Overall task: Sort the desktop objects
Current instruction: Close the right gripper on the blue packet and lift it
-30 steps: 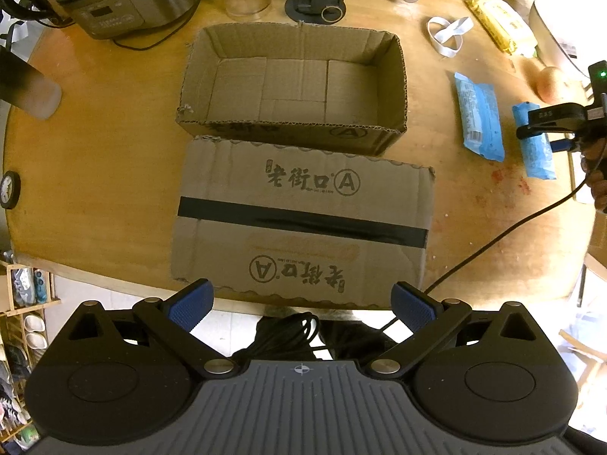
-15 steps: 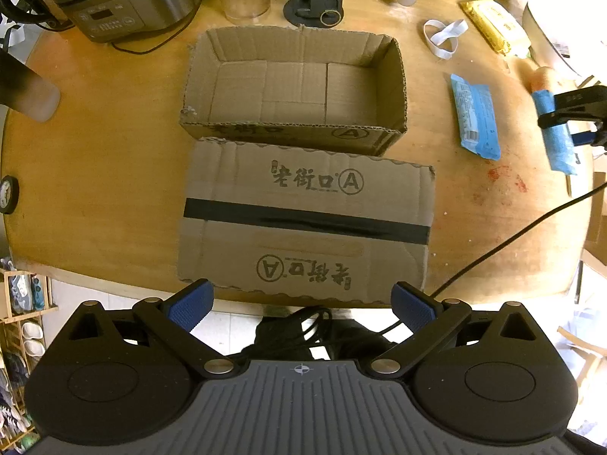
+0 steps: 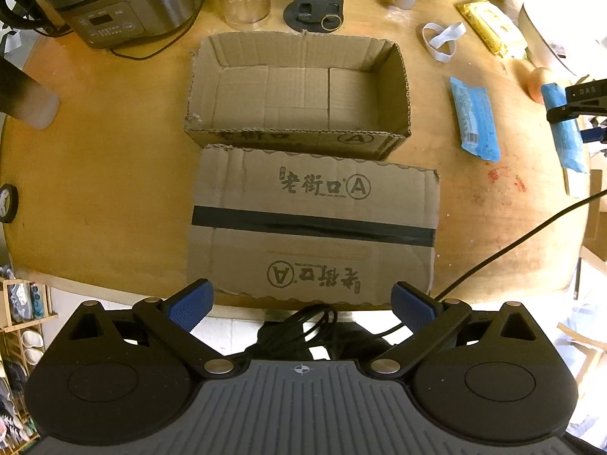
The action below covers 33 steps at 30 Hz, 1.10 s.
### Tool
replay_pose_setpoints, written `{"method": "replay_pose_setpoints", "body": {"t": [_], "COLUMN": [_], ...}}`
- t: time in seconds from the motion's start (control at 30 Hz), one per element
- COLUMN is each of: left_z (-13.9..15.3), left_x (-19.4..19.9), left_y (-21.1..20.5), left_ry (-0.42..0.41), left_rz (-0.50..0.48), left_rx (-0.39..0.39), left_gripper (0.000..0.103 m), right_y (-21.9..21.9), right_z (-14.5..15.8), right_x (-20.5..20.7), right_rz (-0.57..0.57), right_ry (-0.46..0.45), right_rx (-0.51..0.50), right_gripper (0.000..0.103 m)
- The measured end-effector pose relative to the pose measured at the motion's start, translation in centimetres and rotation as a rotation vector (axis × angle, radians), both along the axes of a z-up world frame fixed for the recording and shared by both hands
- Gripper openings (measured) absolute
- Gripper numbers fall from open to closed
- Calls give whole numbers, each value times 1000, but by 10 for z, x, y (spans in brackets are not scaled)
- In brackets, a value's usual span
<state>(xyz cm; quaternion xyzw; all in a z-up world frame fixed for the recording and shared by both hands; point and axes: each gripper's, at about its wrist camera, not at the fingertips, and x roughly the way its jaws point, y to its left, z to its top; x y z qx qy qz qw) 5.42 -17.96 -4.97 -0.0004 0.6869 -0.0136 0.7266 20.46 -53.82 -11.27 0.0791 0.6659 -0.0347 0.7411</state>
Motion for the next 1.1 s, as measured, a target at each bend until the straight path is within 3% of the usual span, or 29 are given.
{"method": "replay_pose_setpoints", "body": {"t": [1.1], "left_z": [-5], "left_x": [6], "left_y": [68], "left_ry": [15], "left_rz": [8], "left_rx": [1], "left_gripper": [103], "right_y": [81], "right_z": [-4], "right_x": [0], "right_rz": [-4], "right_ry": [-1], "right_rx": [20], "right_gripper": [65]}}
